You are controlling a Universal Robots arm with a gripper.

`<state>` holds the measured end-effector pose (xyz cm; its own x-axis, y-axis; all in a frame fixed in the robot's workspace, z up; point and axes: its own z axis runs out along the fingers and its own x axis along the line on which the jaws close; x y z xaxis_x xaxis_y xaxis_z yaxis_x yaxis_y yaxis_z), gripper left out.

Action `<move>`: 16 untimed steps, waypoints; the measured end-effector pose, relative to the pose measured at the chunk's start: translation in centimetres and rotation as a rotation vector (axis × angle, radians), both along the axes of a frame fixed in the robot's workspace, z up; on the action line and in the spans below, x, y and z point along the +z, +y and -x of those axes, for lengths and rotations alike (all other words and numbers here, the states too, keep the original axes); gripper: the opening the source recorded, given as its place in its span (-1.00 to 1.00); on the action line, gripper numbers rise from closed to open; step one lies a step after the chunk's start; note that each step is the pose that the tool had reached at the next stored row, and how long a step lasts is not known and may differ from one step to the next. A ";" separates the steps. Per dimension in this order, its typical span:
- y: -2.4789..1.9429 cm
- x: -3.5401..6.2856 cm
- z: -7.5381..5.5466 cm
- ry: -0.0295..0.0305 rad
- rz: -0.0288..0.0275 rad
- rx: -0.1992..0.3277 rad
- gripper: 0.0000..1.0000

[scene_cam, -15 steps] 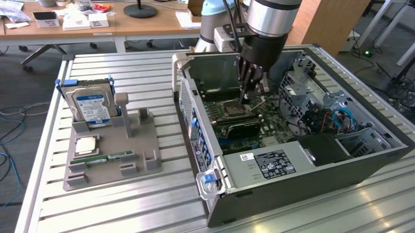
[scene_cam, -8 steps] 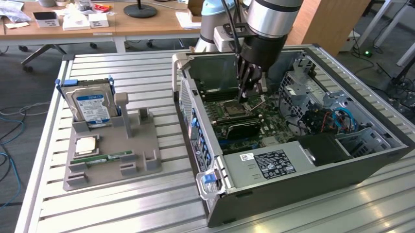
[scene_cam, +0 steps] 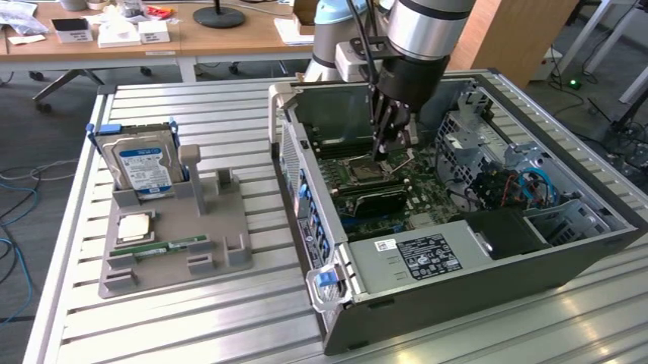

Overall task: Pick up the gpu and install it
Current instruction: 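Press down on the gpu until it lock into place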

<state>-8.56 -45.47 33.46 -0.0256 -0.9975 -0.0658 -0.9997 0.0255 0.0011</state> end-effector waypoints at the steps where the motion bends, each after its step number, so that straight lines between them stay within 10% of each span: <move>1: 0.00 0.00 -0.1 0.0004 0.0001 0.000 -0.79; 16: 0.00 -1.49 -0.2 0.0017 0.0062 -0.002 -0.79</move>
<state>-8.33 -45.47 31.97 -0.0275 -0.9978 -0.0596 -0.9996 0.0274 0.0027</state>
